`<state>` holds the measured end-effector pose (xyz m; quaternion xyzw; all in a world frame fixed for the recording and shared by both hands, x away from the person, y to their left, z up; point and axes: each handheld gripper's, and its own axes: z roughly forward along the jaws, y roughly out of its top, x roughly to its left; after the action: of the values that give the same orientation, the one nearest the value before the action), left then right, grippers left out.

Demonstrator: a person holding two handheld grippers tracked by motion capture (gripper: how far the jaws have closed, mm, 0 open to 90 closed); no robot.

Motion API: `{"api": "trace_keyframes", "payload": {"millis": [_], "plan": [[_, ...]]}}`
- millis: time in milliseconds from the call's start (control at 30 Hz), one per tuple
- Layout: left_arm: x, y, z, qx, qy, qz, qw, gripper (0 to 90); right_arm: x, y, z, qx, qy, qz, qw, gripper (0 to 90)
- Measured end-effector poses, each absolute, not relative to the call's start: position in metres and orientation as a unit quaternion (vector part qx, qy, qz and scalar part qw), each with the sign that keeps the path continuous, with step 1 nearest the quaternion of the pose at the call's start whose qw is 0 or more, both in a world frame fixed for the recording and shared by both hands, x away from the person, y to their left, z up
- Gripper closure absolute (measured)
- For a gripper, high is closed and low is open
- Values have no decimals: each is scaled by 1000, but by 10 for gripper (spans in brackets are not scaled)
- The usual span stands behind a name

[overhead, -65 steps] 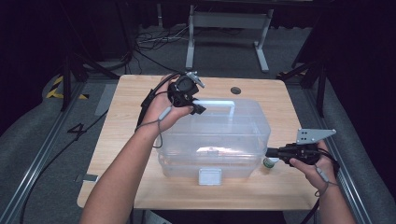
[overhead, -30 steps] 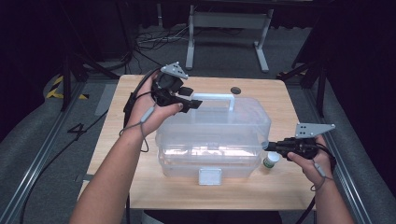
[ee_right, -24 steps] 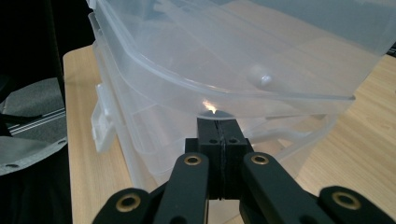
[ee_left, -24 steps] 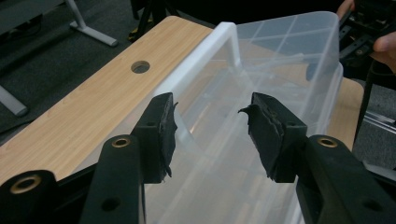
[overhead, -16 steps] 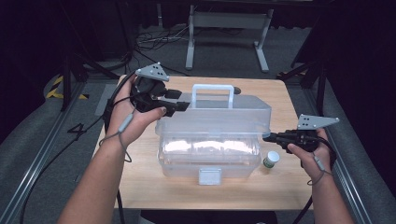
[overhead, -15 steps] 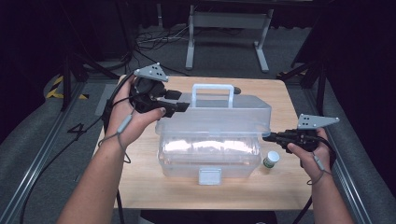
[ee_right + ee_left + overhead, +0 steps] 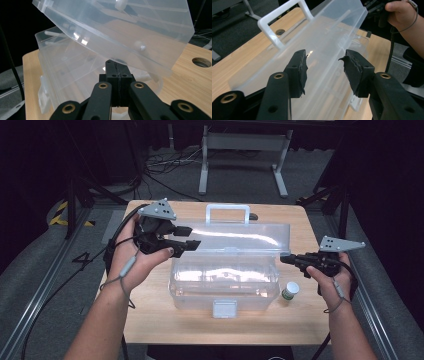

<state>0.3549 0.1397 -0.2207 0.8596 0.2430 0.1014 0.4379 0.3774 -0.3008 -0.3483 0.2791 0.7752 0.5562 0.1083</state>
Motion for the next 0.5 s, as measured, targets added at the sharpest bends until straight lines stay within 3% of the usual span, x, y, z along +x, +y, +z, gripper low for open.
{"api": "trace_keyframes", "payload": {"millis": [500], "plan": [[339,144,-247,851,245,91,455,575,379,-298,-346,292,756,572,126,900]]}}
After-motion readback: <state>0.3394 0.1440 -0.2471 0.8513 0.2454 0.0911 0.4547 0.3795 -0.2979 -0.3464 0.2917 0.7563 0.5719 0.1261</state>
